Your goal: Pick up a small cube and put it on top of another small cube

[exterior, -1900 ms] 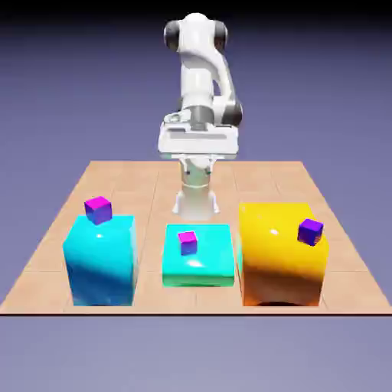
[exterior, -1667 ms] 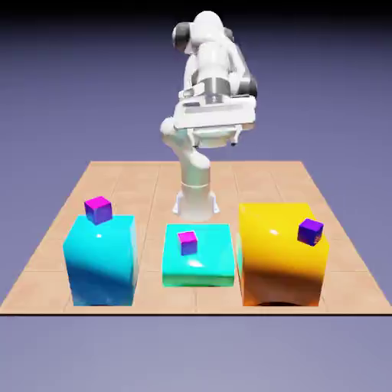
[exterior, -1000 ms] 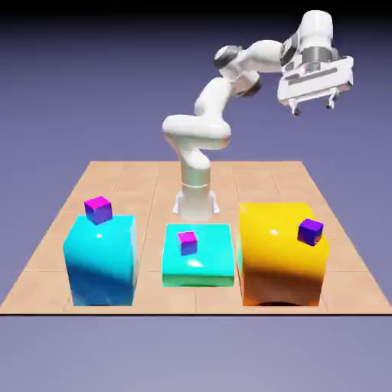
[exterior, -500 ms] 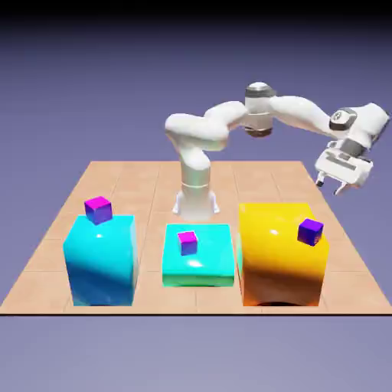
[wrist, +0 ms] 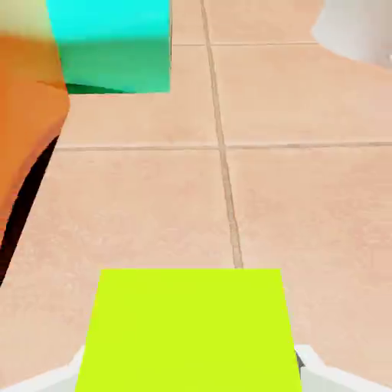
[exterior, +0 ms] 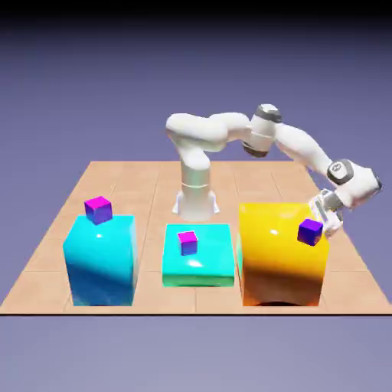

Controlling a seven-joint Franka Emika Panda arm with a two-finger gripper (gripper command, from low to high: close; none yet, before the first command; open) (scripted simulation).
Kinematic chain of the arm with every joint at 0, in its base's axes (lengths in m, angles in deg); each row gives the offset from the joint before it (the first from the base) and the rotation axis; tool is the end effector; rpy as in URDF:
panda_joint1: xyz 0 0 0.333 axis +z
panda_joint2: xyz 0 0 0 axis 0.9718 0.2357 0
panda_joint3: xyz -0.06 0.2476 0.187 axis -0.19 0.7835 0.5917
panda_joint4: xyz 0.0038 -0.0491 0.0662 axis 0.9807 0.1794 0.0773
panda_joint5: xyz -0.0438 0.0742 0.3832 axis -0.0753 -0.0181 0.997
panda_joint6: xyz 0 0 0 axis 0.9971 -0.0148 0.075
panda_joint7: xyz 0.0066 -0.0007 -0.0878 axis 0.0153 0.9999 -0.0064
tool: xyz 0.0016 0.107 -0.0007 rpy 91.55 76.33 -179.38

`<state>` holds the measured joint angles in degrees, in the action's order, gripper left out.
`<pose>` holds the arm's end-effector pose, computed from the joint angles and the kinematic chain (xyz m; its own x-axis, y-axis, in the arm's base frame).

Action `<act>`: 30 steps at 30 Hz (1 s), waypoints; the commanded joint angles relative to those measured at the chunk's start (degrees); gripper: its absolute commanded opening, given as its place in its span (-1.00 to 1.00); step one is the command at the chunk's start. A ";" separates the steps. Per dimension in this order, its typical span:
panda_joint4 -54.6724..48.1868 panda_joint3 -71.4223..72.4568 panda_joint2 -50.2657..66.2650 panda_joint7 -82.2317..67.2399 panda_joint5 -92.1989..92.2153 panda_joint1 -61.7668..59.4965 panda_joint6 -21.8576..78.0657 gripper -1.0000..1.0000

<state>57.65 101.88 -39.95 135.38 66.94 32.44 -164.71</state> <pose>0.2257 0.4567 0.1646 -0.6722 -0.5274 0.5196 -0.7402 0.4937 -0.4565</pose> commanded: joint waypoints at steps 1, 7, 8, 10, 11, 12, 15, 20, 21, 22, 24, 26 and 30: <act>0.97 -1.78 1.95 -2.49 -0.98 -0.82 -2.31 -1.00; 6.80 -12.45 13.62 -17.44 -7.03 -5.74 -16.51 -1.00; 7.78 -14.22 15.57 -19.93 -8.03 -6.57 -18.88 -1.00; 9.72 -17.78 19.46 -24.91 -10.05 -8.21 -23.61 -1.00; 10.69 -19.55 21.41 -27.41 -11.06 -9.03 -25.98 -1.00; 11.66 -21.33 23.35 -29.90 -12.06 -9.85 -28.35 -1.00; 15.00 -26.96 28.30 -35.92 -15.97 -11.71 -35.65 -1.00; 21.17 -36.74 35.29 -43.90 -23.72 -13.96 -48.11 -1.00; 22.41 -38.70 36.69 -45.50 -25.27 -14.41 -50.60 -1.00; 23.64 -40.66 38.09 -47.10 -26.82 -14.86 -53.10 -1.00; 26.11 -44.57 40.88 -50.29 -29.92 -15.76 -58.08 -1.00; 28.57 -48.48 43.68 -53.49 -33.03 -16.66 -63.06 -1.00; 34.23 -54.46 48.37 -59.93 -39.70 -17.45 -73.03 -1.00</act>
<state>91.87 47.42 8.42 75.42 27.28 15.00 -237.78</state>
